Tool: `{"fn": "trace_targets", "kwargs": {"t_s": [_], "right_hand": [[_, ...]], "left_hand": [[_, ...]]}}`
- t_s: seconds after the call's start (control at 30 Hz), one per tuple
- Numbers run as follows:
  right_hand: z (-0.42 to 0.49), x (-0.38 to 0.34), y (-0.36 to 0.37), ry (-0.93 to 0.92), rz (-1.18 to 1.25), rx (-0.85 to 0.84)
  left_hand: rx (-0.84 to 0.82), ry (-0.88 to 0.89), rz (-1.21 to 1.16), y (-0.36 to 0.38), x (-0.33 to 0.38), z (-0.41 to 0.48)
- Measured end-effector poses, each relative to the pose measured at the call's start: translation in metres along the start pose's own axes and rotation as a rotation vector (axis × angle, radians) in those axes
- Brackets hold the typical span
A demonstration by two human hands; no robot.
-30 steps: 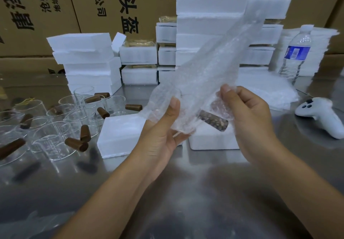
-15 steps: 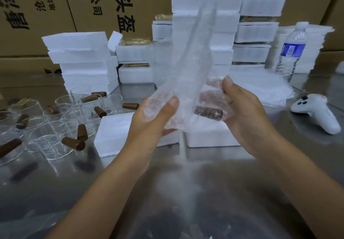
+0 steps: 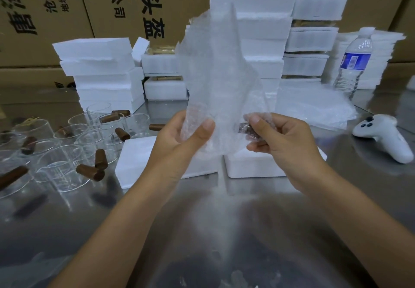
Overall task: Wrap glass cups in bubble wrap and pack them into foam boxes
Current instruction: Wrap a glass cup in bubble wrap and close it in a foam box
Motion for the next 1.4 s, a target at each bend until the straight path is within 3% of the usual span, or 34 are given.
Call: {"fn": "trace_targets", "kwargs": {"t_s": [0.23, 0.5, 0.7, 0.87, 1.1, 1.23, 1.4], "right_hand": [[-0.004, 0.004, 0.009, 0.015, -0.028, -0.011], [-0.005, -0.005, 0.004, -0.223, -0.163, 0.072], [-0.010, -0.011, 0.003, -0.254, 0.009, 0.113], [-0.014, -0.015, 0.006, -0.430, -0.261, -0.030], [-0.012, -0.009, 0.009, -0.168, -0.162, -0.305], [-0.014, -0.013, 0.005, -0.338, -0.386, -0.333], [-0.017, -0.011, 0.006, -0.510, -0.645, -0.190]], "left_hand": [[-0.017, 0.102, 0.113, 0.002, 0.002, -0.002], [-0.115, 0.097, 0.161, 0.005, -0.001, -0.002], [-0.208, 0.089, 0.178, 0.011, -0.002, -0.005], [-0.201, 0.101, 0.187, 0.014, 0.000, -0.009], [-0.136, 0.093, 0.204, 0.012, -0.006, -0.008], [-0.114, 0.121, 0.213, 0.015, -0.001, -0.010], [-0.128, 0.171, 0.213, 0.015, 0.004, -0.009]]}}
Point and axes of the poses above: each hand's wrist, its own z-axis towards the middle knuckle, its own y-axis out of the palm, x = y × z, the point moved 2 cm from there along z, towards the middle knuckle, and after that the axes turned 3 degrees about -z, right-handed, at the moved point
